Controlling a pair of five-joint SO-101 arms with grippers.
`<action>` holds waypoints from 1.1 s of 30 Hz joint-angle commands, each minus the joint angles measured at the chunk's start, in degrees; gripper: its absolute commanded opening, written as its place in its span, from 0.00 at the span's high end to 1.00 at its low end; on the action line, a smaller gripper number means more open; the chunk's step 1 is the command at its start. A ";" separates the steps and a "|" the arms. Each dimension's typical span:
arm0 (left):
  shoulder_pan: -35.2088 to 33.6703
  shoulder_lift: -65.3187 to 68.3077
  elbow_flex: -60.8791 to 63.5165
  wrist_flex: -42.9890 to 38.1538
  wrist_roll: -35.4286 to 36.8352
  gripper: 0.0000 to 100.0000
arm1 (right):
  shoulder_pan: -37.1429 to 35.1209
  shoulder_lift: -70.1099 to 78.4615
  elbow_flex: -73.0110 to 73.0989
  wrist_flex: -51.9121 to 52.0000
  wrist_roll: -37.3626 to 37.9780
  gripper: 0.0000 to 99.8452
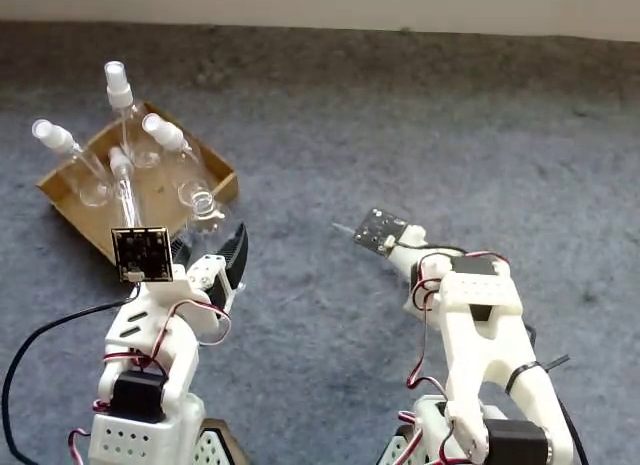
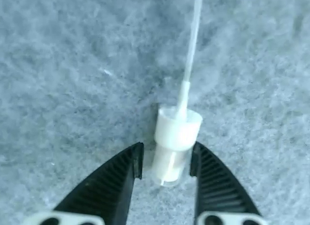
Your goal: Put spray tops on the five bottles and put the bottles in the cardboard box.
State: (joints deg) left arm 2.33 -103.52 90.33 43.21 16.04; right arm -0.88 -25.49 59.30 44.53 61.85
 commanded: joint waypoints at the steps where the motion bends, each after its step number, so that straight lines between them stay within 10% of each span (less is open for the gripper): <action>1: -0.13 -0.31 -0.22 -1.93 0.53 0.94 | 0.48 -0.48 -0.57 -3.47 -2.20 0.91; 20: -0.13 -0.31 -0.13 -1.93 0.53 0.94 | 0.31 14.55 -17.98 -4.70 -9.41 0.96; 33: -0.04 -0.31 -0.13 -1.93 0.53 0.94 | 1.10 15.16 -22.29 -4.88 28.66 0.98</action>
State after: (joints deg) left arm 2.33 -103.52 90.51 43.21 16.04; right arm -1.05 -9.76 37.85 40.84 85.93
